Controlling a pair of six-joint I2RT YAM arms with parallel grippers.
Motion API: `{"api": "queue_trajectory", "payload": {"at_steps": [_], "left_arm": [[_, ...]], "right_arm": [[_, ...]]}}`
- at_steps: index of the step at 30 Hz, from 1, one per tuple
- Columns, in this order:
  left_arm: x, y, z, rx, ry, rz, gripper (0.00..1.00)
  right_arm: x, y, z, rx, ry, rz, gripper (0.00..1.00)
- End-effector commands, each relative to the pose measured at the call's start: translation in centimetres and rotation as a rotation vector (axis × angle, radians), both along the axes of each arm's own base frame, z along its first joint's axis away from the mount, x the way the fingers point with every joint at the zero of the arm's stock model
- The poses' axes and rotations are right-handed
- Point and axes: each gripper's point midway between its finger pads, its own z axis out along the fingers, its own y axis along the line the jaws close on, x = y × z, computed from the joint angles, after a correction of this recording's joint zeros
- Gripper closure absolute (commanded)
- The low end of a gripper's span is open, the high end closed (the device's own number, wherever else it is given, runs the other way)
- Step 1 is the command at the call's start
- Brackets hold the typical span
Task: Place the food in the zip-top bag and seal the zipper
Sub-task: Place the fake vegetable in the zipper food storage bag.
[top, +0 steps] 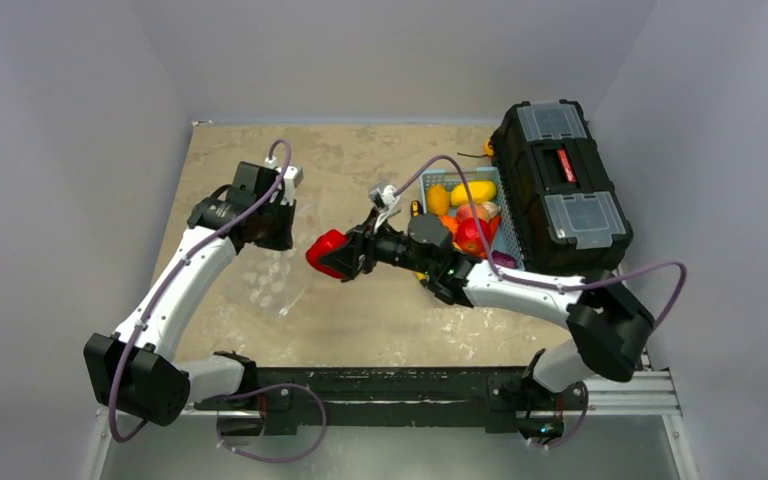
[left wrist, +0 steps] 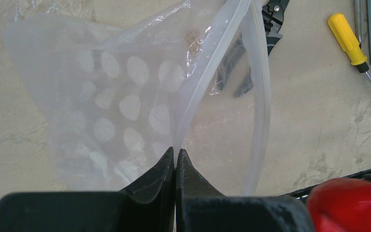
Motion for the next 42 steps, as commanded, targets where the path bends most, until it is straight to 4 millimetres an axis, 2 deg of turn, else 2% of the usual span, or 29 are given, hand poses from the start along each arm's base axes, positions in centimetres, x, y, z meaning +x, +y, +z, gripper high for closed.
{"api": "queue_trajectory", "payload": {"at_steps": [1, 5, 7, 10, 17, 21, 24, 29, 34, 38, 42], "left_arm": [[0.5, -0.4, 1.6, -0.029, -0.069, -0.004, 1.0], [0.6, -0.2, 2.2, -0.03, -0.101, 0.003, 1.0], [0.6, -0.1, 2.6, -0.032, -0.12, 0.007, 1.0], [0.5, -0.2, 3.0, -0.042, -0.144, 0.009, 1.0], [0.4, -0.5, 3.6, -0.066, -0.165, -0.004, 1.0], [0.3, -0.9, 3.5, -0.082, -0.156, -0.019, 1.0], [0.3, -1.0, 3.5, -0.086, -0.156, -0.018, 1.0], [0.4, -1.0, 3.7, -0.094, -0.166, -0.019, 1.0], [0.3, -1.3, 3.9, -0.11, -0.178, -0.03, 1.0], [0.4, -1.2, 4.0, -0.107, -0.188, -0.023, 1.0], [0.4, -1.0, 4.0, -0.101, -0.19, -0.016, 1.0]], "right_arm": [[-0.8, 3.3, 3.8, 0.149, 0.041, 0.082, 0.88], [0.3, 5.6, 1.8, 0.13, 0.119, 0.096, 0.87], [1.3, 6.0, 0.9, 0.122, 0.159, 0.054, 0.87], [3.2, 6.1, -0.8, 0.092, 0.211, -0.052, 0.86], [6.1, 5.2, -4.6, -0.013, 0.304, -0.242, 0.86], [6.5, 5.5, -3.9, -0.007, 0.283, -0.249, 0.83], [6.9, 6.1, -2.8, 0.013, 0.262, -0.245, 0.77], [7.4, 7.2, -2.4, 0.015, 0.258, -0.241, 0.7], [8.3, 7.1, -2.8, -0.005, 0.245, -0.281, 0.5], [8.3, 6.9, -3.2, -0.029, 0.24, -0.287, 0.33], [7.9, 6.3, -3.2, -0.045, 0.229, -0.28, 0.22]]}}
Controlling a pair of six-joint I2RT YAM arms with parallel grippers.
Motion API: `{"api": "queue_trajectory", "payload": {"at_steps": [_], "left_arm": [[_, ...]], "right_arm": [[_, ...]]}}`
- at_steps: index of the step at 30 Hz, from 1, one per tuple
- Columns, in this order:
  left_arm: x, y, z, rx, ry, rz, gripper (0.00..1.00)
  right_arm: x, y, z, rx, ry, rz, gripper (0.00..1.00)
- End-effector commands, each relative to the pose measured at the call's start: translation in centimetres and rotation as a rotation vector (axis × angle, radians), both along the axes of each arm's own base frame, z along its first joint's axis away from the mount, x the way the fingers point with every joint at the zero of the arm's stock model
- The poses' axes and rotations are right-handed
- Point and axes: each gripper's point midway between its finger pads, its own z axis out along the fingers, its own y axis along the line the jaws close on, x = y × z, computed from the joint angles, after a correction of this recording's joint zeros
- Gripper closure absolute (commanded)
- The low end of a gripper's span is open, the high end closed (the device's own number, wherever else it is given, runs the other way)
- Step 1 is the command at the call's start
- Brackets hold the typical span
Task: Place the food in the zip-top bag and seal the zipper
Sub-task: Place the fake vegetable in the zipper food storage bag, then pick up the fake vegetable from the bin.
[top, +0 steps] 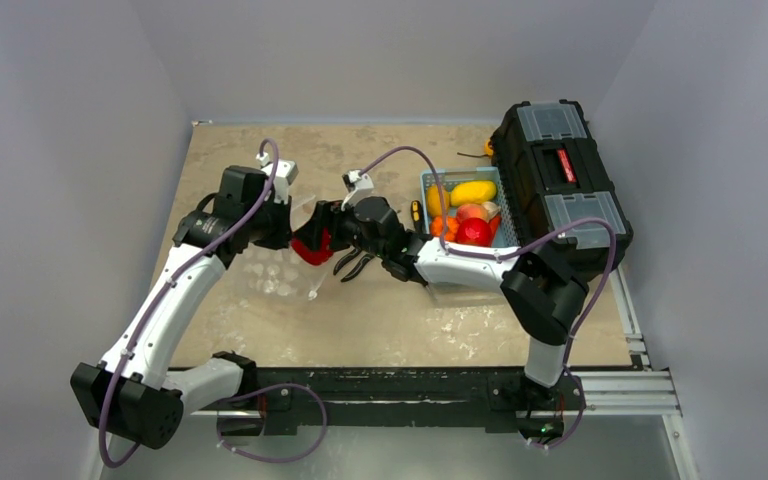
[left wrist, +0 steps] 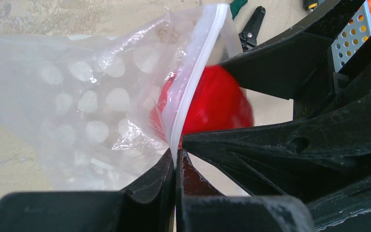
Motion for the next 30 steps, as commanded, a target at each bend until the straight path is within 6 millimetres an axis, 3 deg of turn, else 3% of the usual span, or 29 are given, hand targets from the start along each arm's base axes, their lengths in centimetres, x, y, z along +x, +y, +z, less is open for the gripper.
{"api": "queue_trajectory", "payload": {"at_steps": [1, 5, 8, 15, 21, 30], "left_arm": [[0.5, -0.3, 1.2, -0.03, -0.054, 0.007, 1.0], [0.5, -0.3, 0.9, -0.026, -0.047, 0.009, 1.0], [0.6, -0.3, 0.8, -0.024, -0.043, 0.011, 1.0], [0.7, -0.1, 0.6, -0.013, -0.035, 0.023, 1.0], [0.5, -0.2, 0.4, -0.015, -0.023, 0.014, 1.0], [0.1, -0.9, 0.8, -0.041, -0.032, -0.029, 1.0]], "right_arm": [[0.1, -0.2, 3.0, 0.02, -0.071, -0.002, 0.2], [-0.6, -0.6, 3.6, 0.0, -0.098, 0.031, 0.17], [-1.1, -1.5, 5.3, 0.012, -0.129, 0.027, 0.17], [-1.6, -5.3, 7.8, -0.034, -0.197, -0.04, 0.19], [-0.2, -12.2, 6.9, -0.214, -0.266, -0.258, 0.17], [2.3, -22.9, 3.2, -0.391, -0.218, -0.515, 0.14]]}}
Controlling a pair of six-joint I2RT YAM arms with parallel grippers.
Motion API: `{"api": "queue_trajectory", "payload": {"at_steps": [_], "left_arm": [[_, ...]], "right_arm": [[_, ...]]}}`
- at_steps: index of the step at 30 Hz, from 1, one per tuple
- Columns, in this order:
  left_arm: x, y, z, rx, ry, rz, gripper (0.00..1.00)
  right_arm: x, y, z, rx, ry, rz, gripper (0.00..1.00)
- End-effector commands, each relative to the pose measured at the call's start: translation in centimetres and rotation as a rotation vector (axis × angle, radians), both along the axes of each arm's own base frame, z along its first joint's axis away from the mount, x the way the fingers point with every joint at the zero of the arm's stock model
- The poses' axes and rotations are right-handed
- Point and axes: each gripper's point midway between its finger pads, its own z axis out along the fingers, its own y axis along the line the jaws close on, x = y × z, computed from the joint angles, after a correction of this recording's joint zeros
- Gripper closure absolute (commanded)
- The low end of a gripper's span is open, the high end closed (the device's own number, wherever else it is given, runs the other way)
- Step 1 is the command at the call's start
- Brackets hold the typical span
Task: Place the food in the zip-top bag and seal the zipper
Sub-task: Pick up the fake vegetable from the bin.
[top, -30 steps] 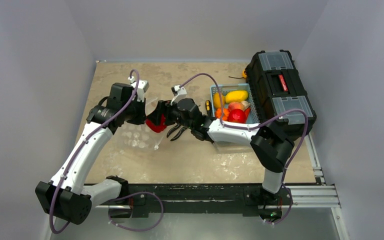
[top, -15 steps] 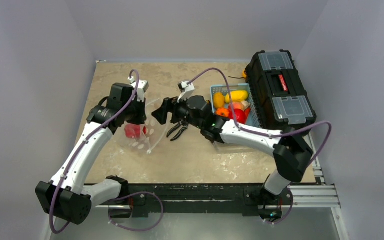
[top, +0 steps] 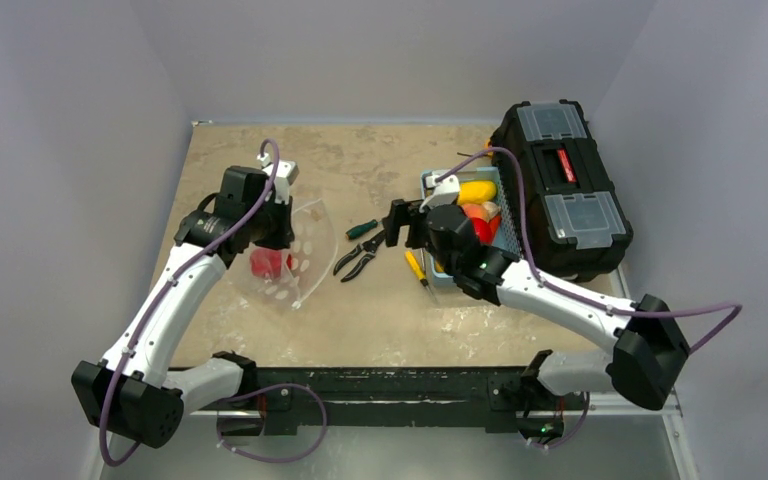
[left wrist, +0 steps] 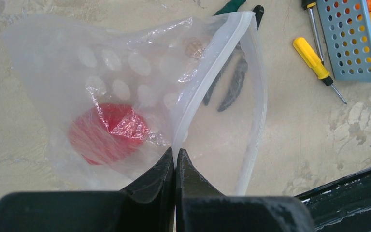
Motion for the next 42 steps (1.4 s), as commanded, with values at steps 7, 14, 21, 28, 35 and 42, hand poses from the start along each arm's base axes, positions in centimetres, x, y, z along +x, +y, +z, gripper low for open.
{"api": "queue_trajectory", "payload": {"at_steps": [7, 14, 21, 28, 35, 42], "left_arm": [[-0.1, -1.4, 1.0, -0.06, -0.042, -0.07, 1.0], [-0.2, -1.8, 0.9, -0.072, -0.038, -0.09, 1.0], [0.3, -0.7, 0.8, -0.034, -0.041, -0.02, 1.0], [0.4, -0.5, 0.4, -0.022, -0.02, -0.011, 1.0], [0.3, -0.5, 0.3, -0.016, -0.014, -0.009, 1.0], [0.3, -0.5, 0.4, -0.018, -0.015, -0.011, 1.0]], "right_arm": [[2.4, -12.6, -0.8, -0.091, -0.02, -0.405, 0.01], [2.8, -17.5, -3.5, -0.101, 0.072, -0.612, 0.01], [3.3, -19.6, -7.3, -0.083, 0.188, -0.646, 0.01], [3.7, -19.2, -10.7, -0.14, 0.277, -0.64, 0.01], [3.8, -19.0, -12.3, -0.154, 0.3, -0.639, 0.04], [4.0, -18.8, -11.2, -0.134, 0.248, -0.61, 0.28]]}}
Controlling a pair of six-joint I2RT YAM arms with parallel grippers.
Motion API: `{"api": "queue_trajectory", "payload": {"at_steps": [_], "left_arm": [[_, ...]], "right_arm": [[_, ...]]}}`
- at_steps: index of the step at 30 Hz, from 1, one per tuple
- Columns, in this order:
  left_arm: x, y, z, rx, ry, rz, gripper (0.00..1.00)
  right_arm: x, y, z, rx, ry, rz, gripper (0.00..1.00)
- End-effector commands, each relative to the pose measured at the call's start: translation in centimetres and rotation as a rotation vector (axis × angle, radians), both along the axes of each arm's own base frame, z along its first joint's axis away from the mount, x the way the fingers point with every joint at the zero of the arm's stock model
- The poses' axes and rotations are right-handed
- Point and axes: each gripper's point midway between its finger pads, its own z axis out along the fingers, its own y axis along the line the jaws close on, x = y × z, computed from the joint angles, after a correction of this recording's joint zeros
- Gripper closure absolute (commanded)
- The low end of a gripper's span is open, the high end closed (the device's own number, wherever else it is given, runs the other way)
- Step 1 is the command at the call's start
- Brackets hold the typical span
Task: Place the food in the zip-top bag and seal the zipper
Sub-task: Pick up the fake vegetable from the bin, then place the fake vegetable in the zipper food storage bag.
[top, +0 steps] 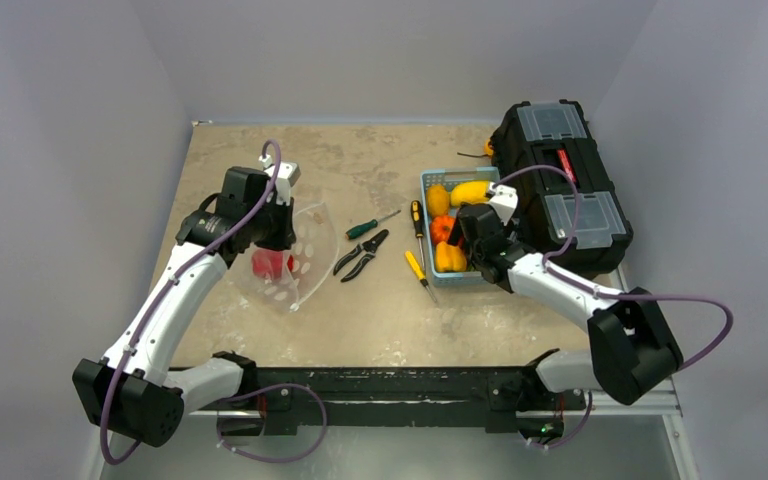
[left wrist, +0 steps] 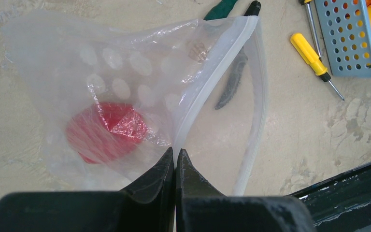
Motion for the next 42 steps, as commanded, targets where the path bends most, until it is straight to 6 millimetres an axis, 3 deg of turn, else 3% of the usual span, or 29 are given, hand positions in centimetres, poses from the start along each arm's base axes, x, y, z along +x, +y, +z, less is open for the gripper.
{"api": "queue_trajectory", "payload": {"at_steps": [1, 4, 7, 11, 17, 19, 21, 24, 27, 32, 36, 42], "left_arm": [[0.5, -0.2, 0.8, -0.009, -0.031, 0.002, 1.0], [0.5, -0.2, 0.8, -0.009, -0.031, 0.001, 1.0], [0.5, -0.2, 0.8, -0.009, -0.03, 0.002, 1.0], [0.5, -0.2, 0.9, -0.01, -0.032, 0.002, 1.0], [0.5, -0.3, 0.9, -0.012, -0.029, 0.001, 1.0], [0.4, -0.2, 0.9, -0.011, -0.03, 0.002, 1.0], [0.4, -0.2, 0.9, -0.011, -0.031, 0.002, 1.0], [0.5, -0.2, 0.9, -0.01, -0.029, 0.003, 1.0], [0.4, -0.2, 0.9, -0.01, -0.029, 0.002, 1.0], [0.4, -0.2, 1.0, -0.008, -0.03, 0.002, 1.0], [0.4, -0.1, 1.0, -0.008, -0.033, 0.003, 1.0], [0.3, -0.1, 1.3, -0.009, -0.043, 0.003, 1.0]], "right_arm": [[0.7, 0.4, 1.9, 0.031, -0.074, 0.015, 0.32], [0.7, 0.7, 2.3, 0.03, -0.067, 0.029, 0.58], [0.7, 0.2, 2.9, 0.012, -0.07, 0.012, 0.71], [0.8, 1.0, 5.4, 0.042, -0.124, 0.069, 0.8], [0.0, 5.0, 10.6, 0.192, -0.306, 0.3, 0.81], [-0.6, 7.7, 11.7, 0.256, -0.341, 0.438, 0.83], [-1.7, 11.6, 12.8, 0.336, -0.372, 0.641, 0.85], [-6.2, 19.0, 14.5, 0.435, -0.395, 1.016, 0.85], [-10.8, 24.7, 16.3, 0.48, -0.435, 1.269, 0.85], [-14.9, 30.8, 16.9, 0.525, -0.43, 1.437, 0.85], [-15.0, 33.1, 16.4, 0.574, -0.392, 1.43, 0.85], [-9.8, 34.0, 13.2, 0.494, -0.282, 1.162, 0.8]]}}
